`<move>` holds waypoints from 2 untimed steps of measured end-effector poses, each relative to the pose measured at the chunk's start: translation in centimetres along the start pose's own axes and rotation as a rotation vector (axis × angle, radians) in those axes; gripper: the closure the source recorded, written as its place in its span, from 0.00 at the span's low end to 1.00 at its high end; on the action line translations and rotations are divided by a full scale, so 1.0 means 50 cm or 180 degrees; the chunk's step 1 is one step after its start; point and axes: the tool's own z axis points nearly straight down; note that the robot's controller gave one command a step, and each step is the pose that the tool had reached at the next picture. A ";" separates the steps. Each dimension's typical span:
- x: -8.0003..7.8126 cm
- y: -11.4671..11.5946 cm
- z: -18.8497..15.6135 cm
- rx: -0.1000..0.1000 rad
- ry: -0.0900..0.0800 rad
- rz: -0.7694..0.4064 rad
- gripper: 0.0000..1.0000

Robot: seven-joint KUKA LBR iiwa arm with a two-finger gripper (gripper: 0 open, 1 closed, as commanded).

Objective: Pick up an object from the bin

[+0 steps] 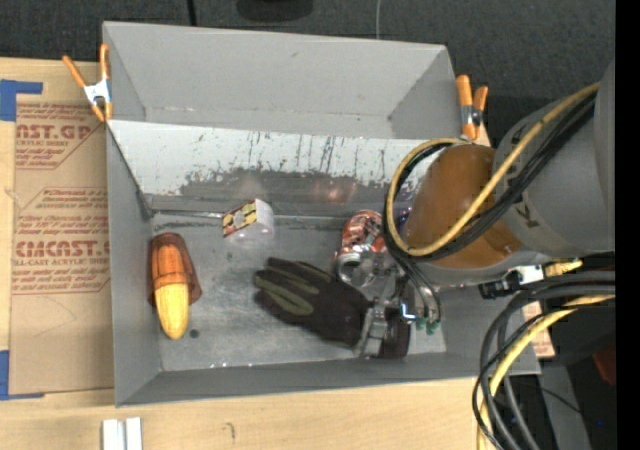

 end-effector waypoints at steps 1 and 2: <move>-0.025 0.031 0.084 0.0005 -0.0002 0.0004 0.00; -0.003 0.036 0.084 0.0000 -0.0006 0.0683 1.00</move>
Offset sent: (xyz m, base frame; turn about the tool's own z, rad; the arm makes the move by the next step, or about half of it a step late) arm 0.0043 0.0166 -0.0421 0.2160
